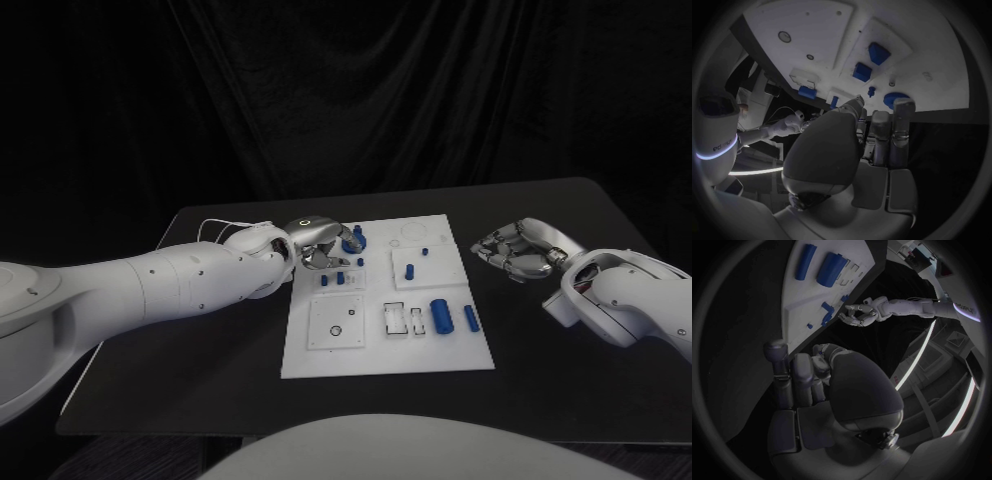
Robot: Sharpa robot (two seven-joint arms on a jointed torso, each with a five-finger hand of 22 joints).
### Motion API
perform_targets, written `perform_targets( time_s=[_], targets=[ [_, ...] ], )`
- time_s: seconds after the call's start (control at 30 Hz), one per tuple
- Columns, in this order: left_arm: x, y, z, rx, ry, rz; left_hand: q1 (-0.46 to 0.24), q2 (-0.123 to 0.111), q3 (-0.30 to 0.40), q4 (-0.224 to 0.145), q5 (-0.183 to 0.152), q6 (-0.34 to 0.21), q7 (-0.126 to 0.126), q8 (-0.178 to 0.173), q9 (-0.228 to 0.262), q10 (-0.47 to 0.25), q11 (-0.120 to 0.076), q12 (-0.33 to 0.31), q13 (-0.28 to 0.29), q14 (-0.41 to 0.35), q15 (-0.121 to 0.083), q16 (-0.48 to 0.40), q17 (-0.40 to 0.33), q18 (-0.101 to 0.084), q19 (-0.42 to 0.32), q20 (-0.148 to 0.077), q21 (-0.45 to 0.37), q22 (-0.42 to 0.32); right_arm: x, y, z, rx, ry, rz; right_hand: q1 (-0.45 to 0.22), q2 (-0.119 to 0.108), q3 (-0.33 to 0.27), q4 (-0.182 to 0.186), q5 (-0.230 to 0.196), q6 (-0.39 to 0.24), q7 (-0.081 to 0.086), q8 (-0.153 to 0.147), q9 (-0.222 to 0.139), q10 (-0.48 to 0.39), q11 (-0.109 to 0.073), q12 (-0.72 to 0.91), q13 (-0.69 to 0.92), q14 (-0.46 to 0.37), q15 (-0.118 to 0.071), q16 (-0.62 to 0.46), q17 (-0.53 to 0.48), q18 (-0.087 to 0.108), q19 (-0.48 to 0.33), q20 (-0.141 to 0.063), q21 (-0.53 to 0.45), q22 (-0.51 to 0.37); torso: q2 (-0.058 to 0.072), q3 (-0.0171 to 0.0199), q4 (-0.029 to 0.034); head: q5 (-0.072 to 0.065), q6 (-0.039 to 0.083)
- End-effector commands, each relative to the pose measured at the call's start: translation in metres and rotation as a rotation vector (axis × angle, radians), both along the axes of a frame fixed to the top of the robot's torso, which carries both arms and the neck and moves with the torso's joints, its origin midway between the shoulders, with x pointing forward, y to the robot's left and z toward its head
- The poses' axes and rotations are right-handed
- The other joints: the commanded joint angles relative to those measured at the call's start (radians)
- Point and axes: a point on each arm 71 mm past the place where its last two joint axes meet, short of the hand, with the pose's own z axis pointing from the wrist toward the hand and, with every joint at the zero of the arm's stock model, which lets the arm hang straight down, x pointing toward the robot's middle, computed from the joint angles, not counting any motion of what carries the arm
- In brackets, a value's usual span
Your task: Assemble the parts on the task board
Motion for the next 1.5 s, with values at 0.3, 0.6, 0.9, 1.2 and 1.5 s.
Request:
perform_targets(
  time_s=[0.3, 0.6, 0.9, 1.2, 1.5],
  targets=[
    [-0.001, -0.022, -0.001, 0.122, -0.166, -0.146, -0.002, -0.001, 0.003, -0.034, 0.033, -0.005, -0.029, -0.002, -0.050, 0.029, 0.000, 0.025, -0.039, 0.087, -0.007, 0.093, 0.100, -0.031, 0.086, -0.009, 0.102, 0.099, -0.002, -0.001, 0.000, 0.005, -0.009, -0.004, 0.000, -0.005, -0.001, -0.002, 0.004, 0.004, 0.000, 0.006, 0.001, -0.004, 0.002, -0.004, 0.000, -0.003, -0.002, 0.005, 0.001, 0.009, -0.004, 0.000, 0.000, 0.086, 0.001, -0.0014, -0.0004, -0.003, 0.000],
    [0.001, -0.029, 0.001, 0.146, -0.220, -0.120, 0.003, -0.001, 0.010, -0.044, 0.041, -0.002, -0.038, -0.002, -0.059, 0.033, -0.002, 0.025, -0.049, 0.090, -0.011, 0.095, 0.096, -0.030, 0.091, -0.013, 0.102, 0.099, -0.002, -0.002, 0.000, 0.001, -0.002, -0.006, -0.002, -0.006, -0.002, -0.002, 0.005, 0.005, 0.000, 0.006, 0.002, -0.004, 0.001, -0.003, 0.000, -0.002, -0.003, 0.006, 0.002, 0.009, -0.003, 0.000, 0.001, 0.086, -0.002, 0.0003, -0.0002, -0.004, 0.000],
    [0.004, -0.032, -0.003, 0.184, -0.179, -0.098, -0.001, 0.000, 0.016, -0.052, 0.042, 0.022, -0.022, 0.006, -0.066, 0.040, 0.005, 0.026, -0.061, 0.086, -0.007, 0.092, 0.086, -0.031, 0.092, -0.012, 0.097, 0.098, -0.002, 0.000, -0.001, 0.000, 0.005, -0.003, -0.002, -0.006, -0.002, -0.002, 0.005, 0.005, -0.001, 0.006, 0.002, -0.003, 0.001, -0.003, 0.001, -0.002, -0.003, 0.006, 0.002, 0.009, -0.004, 0.000, -0.001, 0.086, -0.001, 0.0002, 0.0006, -0.003, 0.000],
    [0.008, -0.035, -0.008, 0.217, -0.141, -0.092, -0.010, -0.001, 0.021, -0.057, 0.033, 0.033, -0.016, 0.005, -0.073, 0.071, 0.003, 0.034, -0.069, 0.081, -0.006, 0.088, 0.074, -0.030, 0.090, -0.011, 0.088, 0.097, -0.002, 0.001, -0.001, 0.000, 0.007, 0.000, -0.002, -0.006, -0.002, -0.002, 0.005, 0.005, -0.001, 0.006, 0.002, -0.003, 0.001, -0.003, 0.001, -0.002, -0.003, 0.006, 0.002, 0.009, -0.004, 0.000, -0.001, 0.086, -0.001, 0.0002, 0.0011, -0.006, 0.000],
    [0.010, -0.038, -0.010, 0.228, -0.128, -0.099, -0.018, 0.000, 0.027, -0.059, 0.027, 0.045, -0.012, 0.007, -0.077, 0.100, 0.001, 0.038, -0.076, 0.088, -0.007, 0.097, 0.085, -0.033, 0.097, -0.011, 0.103, 0.102, -0.002, 0.001, -0.001, 0.000, 0.009, 0.000, -0.003, -0.005, 0.000, -0.002, 0.006, 0.004, -0.001, 0.006, 0.002, -0.003, 0.001, -0.003, 0.001, -0.002, -0.003, 0.006, 0.002, 0.009, -0.003, -0.001, -0.001, 0.086, 0.000, 0.0002, 0.0003, -0.005, 0.000]
  ],
)
